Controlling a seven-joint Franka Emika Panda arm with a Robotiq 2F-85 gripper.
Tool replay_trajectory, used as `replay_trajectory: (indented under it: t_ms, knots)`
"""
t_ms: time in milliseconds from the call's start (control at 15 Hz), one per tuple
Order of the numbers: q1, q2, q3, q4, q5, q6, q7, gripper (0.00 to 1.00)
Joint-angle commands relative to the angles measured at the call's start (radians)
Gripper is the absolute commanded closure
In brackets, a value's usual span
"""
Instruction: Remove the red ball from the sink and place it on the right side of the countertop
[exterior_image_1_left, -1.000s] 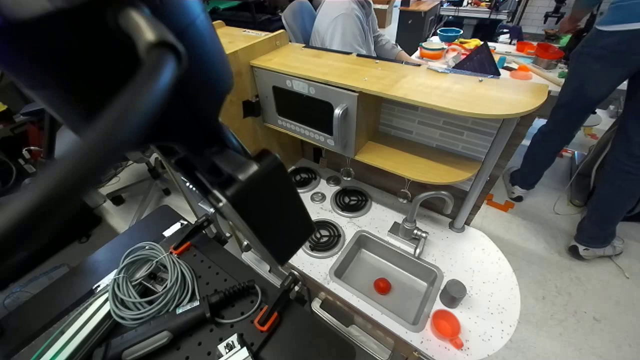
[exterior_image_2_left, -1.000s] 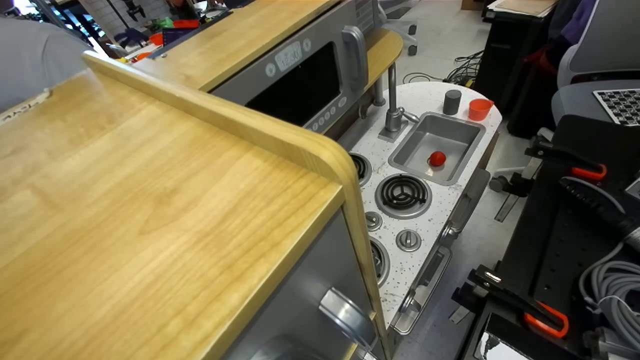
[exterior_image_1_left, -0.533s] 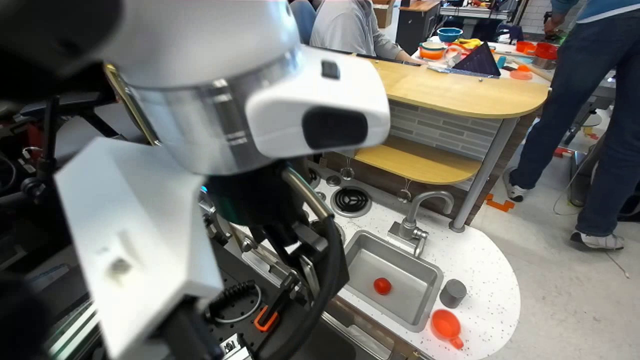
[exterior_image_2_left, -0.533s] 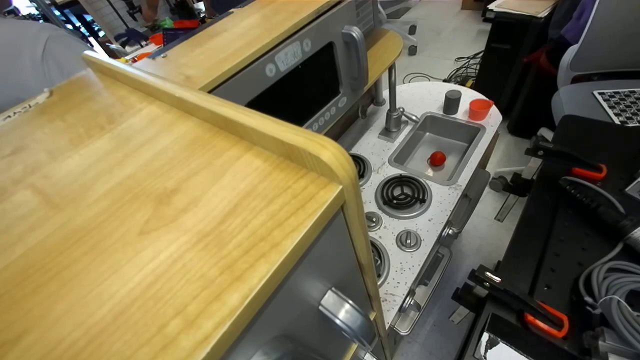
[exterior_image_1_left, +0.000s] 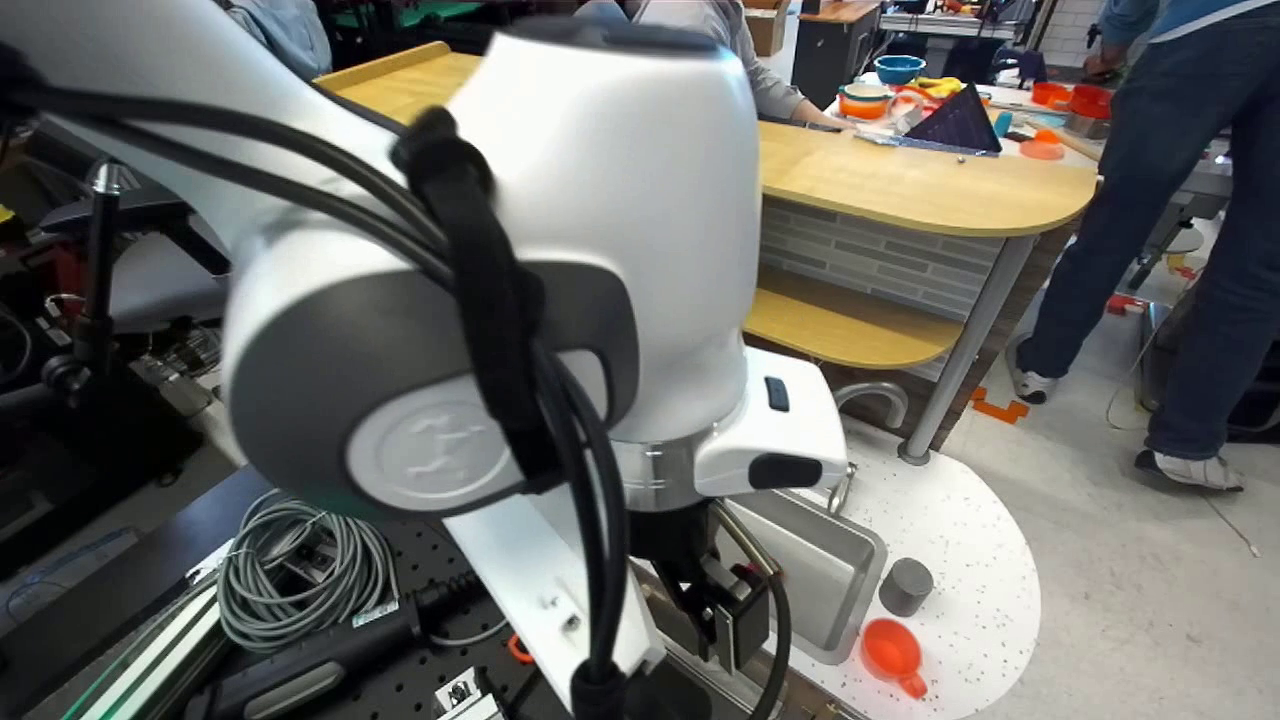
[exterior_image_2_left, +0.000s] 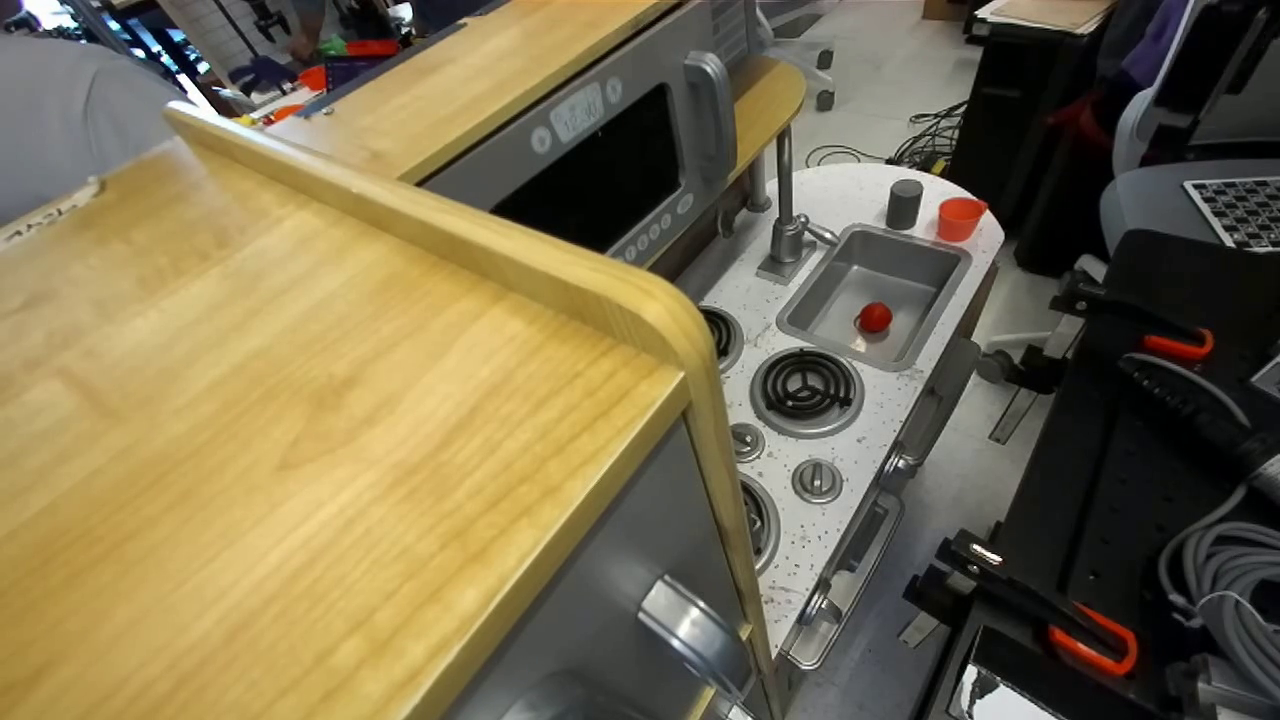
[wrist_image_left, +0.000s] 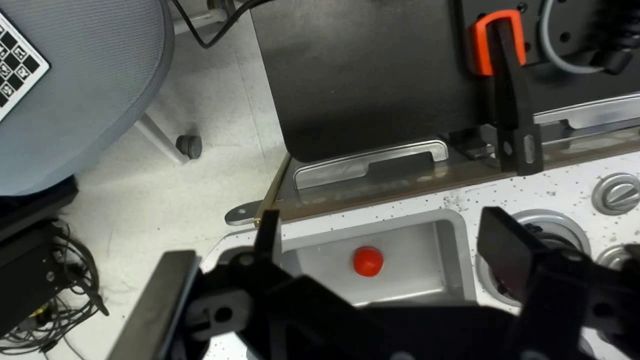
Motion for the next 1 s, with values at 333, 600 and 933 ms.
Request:
replay_trajectory:
  t_ms: [333, 600, 933]
  knots:
    - [-0.030, 0.562, 0.077, 0.391, 0.148, 0.028, 0.055, 0.00]
    - [-0.026, 0.797, 0.106, 0.628, 0.132, 0.046, 0.096, 0.00]
    - [-0.010, 1.053, 0.126, 0.925, 0.127, 0.019, 0.136, 0.00]
